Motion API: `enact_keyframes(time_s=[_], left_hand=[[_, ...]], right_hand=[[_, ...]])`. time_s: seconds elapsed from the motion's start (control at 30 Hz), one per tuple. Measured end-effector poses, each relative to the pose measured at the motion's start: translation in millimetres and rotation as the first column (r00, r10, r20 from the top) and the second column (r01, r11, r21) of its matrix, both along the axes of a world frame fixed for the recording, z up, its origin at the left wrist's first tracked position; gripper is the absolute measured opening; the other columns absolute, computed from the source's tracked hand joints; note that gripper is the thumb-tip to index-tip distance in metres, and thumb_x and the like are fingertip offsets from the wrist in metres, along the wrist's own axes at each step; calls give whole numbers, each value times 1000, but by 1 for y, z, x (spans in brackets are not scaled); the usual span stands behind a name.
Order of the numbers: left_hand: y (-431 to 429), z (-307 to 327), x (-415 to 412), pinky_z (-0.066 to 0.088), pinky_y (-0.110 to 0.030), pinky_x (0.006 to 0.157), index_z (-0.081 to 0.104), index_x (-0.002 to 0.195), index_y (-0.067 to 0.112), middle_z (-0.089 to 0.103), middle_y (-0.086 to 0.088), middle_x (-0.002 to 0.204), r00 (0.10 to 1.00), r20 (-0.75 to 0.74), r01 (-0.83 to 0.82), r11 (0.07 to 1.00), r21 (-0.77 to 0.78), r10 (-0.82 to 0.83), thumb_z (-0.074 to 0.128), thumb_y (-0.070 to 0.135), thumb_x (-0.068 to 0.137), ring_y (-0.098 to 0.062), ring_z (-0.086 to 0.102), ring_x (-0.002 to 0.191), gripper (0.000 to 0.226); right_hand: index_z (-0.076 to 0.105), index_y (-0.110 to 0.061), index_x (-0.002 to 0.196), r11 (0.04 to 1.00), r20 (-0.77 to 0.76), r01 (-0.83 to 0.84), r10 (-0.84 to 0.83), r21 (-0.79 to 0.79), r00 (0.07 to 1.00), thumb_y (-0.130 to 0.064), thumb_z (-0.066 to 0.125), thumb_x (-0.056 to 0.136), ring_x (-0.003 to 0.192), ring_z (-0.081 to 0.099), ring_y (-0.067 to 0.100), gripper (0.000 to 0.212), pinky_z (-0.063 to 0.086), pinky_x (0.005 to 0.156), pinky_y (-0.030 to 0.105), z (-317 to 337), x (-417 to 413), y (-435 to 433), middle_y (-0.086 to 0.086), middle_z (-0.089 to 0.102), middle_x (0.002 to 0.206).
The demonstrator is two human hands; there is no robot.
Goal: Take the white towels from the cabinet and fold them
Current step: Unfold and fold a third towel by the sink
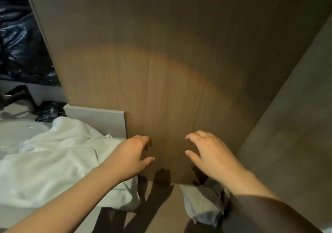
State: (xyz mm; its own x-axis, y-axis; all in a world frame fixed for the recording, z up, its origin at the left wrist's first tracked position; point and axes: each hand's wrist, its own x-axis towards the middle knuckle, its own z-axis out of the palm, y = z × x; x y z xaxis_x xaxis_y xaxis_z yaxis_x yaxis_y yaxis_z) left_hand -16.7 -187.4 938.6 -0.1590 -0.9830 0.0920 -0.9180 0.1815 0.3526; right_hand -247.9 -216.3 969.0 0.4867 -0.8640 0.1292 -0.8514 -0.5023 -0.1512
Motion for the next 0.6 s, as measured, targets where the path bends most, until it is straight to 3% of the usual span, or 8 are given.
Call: enact_keyframes(time_s=[0.17, 0.33, 0.6], left_hand=[[33, -31, 43, 44, -10, 74, 55, 115, 31, 60, 14, 111, 990, -42, -129, 988, 84, 133, 63, 48, 86, -4, 58, 93, 34], [49, -41, 108, 44, -15, 82, 55, 120, 28, 60, 11, 116, 972, -64, -217, 970, 108, 224, 63, 44, 87, -5, 58, 99, 38], [67, -60, 230, 44, -14, 78, 56, 114, 31, 59, 15, 107, 955, -71, -278, 952, 128, 289, 64, 47, 84, -2, 56, 89, 35]], right_hand=[[48, -27, 136, 990, -6, -127, 128, 56, 992, -39, 53, 97, 123, 49, 13, 40, 42, 102, 30, -26, 59, 6, -7, 54, 130], [47, -30, 138, 975, 7, -198, 198, 101, 980, -37, 53, 97, 124, 48, 12, 42, 38, 104, 29, -41, 129, 6, -7, 53, 133], [46, -29, 137, 966, -30, -160, 169, 205, 985, -39, 50, 97, 125, 45, 15, 41, 36, 106, 30, -68, 244, 6, -5, 49, 138]])
